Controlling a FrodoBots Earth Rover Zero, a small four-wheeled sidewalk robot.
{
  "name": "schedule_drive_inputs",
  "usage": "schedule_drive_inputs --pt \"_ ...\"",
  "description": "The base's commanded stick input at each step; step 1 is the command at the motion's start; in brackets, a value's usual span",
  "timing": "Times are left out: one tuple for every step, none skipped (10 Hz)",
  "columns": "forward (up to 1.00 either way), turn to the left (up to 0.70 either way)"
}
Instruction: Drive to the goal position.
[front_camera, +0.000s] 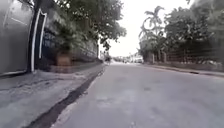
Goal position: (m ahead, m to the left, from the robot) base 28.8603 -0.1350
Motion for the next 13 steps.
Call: schedule_drive_inputs --pt "1.00 0.00" --pt "1.00 0.00" --pt "1.00 0.00" --pt "1.00 0.00" --pt "1.00 0.00" --pt "1.00 0.00" --pt "1.00 0.00" --pt "1.00 0.00" --pt "1.00 0.00" --pt "1.00 0.00" --pt "1.00 0.00" --pt "1.00 0.00" --pt "1.00 0.00"
